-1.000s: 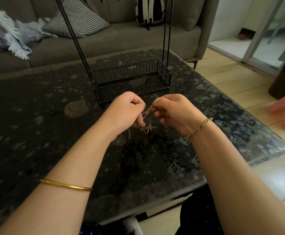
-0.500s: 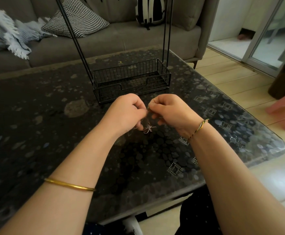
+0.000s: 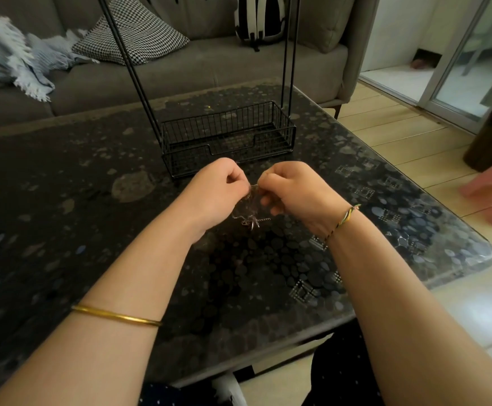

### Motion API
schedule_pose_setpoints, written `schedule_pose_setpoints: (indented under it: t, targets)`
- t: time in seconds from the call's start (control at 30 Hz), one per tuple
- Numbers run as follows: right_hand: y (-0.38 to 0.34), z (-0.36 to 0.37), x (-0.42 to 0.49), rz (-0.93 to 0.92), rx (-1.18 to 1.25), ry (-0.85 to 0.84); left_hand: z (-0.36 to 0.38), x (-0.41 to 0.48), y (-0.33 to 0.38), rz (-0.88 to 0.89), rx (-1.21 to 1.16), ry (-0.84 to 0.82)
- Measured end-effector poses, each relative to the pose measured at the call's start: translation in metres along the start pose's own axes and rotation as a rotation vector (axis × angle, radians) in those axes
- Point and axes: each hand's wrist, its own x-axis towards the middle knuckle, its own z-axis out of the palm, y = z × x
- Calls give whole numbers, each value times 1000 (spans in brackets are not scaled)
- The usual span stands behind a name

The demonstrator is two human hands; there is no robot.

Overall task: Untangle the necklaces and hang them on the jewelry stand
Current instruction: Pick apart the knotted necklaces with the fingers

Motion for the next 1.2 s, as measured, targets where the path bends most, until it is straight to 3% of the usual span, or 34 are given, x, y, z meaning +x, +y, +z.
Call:
schedule_pose_setpoints:
  t: [0.27, 0.67, 0.9, 1.0, 1.2]
  targets:
    - [-4, 1, -2, 86, 205, -40, -1, 1, 1, -52, -108, -5]
    - [-6, -8, -5, 93, 294, -330, -5, -3, 10, -194, -431, -73]
    - [-3, -7, -2, -16, 194, -186, -10, -5, 9, -224, -431, -187]
    - [-3, -5, -2, -41, 166, -126, -13, -6, 8, -204, -320, -251]
    - [-6, -1, -4, -146, -185, -33, -13, -2, 2, -145, -49, -192]
